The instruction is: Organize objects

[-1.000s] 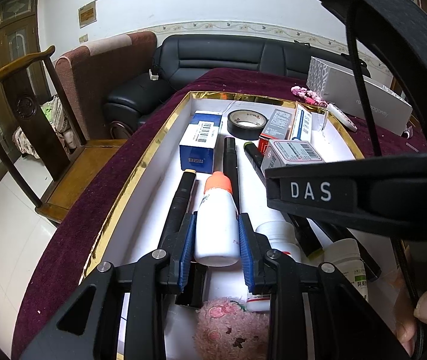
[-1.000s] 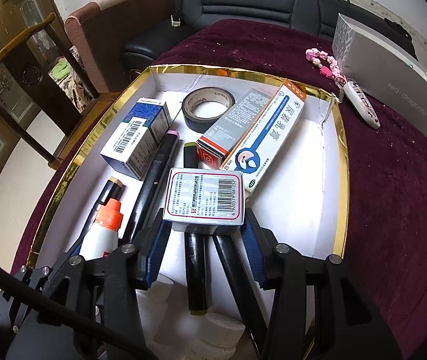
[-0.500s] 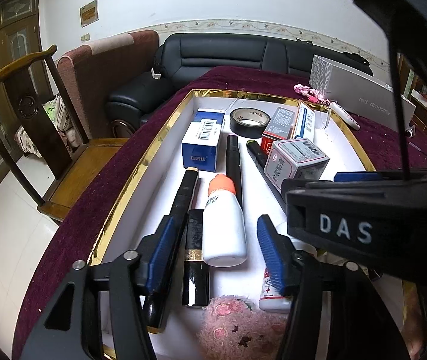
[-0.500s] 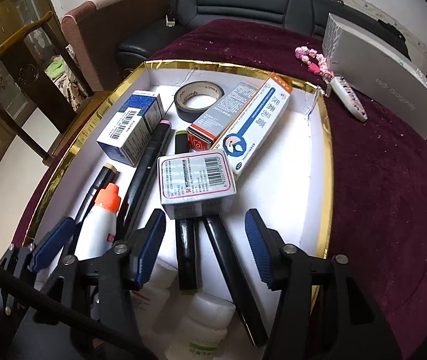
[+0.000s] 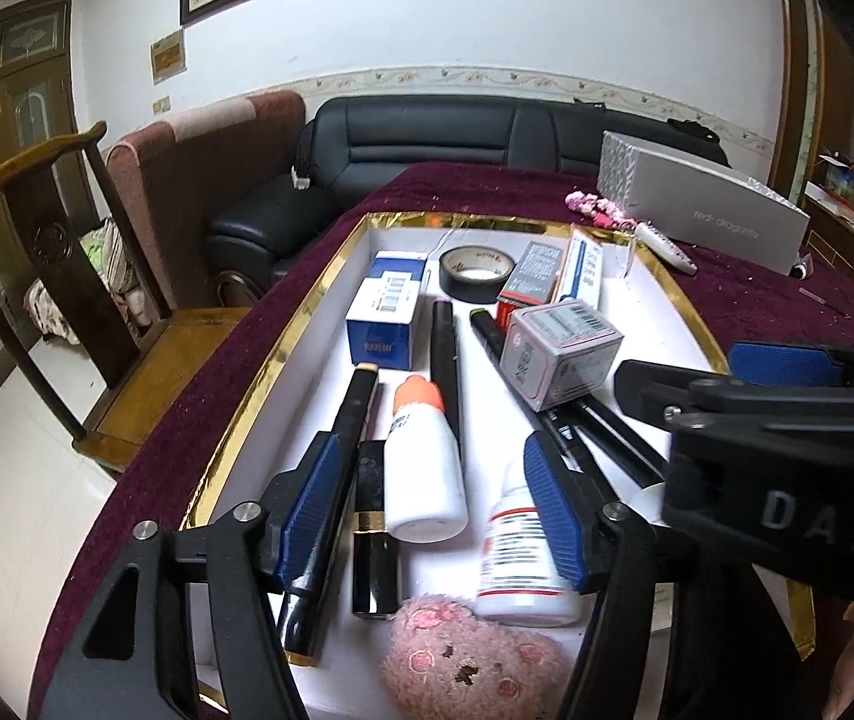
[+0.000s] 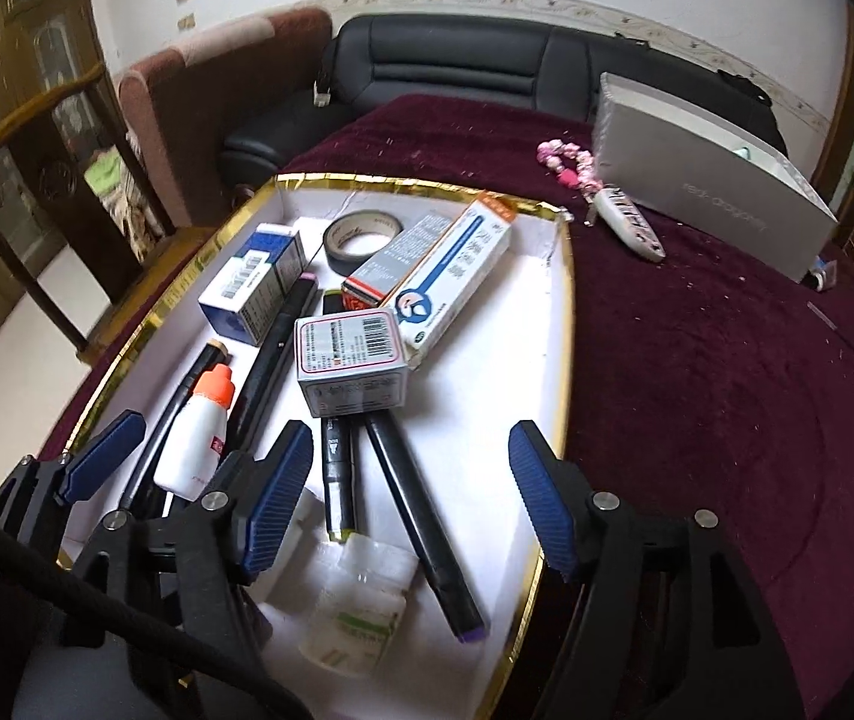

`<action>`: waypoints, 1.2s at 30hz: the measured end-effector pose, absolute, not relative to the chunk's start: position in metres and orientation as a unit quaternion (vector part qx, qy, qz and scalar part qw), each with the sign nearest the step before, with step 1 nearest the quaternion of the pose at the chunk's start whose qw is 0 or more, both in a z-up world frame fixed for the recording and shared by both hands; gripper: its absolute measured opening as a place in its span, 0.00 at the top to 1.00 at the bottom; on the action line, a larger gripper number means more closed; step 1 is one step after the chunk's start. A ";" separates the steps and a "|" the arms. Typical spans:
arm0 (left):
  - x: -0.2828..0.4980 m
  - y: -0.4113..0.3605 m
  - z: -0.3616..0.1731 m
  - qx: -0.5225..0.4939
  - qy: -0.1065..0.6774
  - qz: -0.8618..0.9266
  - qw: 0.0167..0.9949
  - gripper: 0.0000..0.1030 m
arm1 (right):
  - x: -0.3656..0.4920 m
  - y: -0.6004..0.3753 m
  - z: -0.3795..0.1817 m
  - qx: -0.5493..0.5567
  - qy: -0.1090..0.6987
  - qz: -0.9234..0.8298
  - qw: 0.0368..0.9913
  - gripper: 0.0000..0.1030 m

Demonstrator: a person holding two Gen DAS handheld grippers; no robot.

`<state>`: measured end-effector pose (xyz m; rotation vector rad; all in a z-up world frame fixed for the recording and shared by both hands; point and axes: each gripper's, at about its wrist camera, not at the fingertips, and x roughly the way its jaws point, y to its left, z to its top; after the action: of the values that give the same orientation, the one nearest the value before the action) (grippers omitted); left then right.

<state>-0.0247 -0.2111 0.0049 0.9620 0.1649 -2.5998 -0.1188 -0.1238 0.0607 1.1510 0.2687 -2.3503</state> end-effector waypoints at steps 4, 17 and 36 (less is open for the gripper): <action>-0.020 -0.205 0.011 0.319 0.050 -0.930 0.178 0.37 | -0.105 -0.108 0.066 0.389 0.080 -0.882 0.252 0.24; 0.001 -0.182 0.029 0.263 0.028 -0.948 0.178 0.16 | -0.073 -0.060 0.075 0.341 0.018 -0.896 0.283 0.19; 0.052 -0.178 0.034 0.275 0.001 -0.935 0.226 0.06 | -0.052 -0.024 0.069 0.268 -0.008 -0.917 0.296 0.17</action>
<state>0.0519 -0.1777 0.0344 0.7575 0.0036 -2.5765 -0.0524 -0.0242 0.0688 0.7136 -0.0208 -2.4377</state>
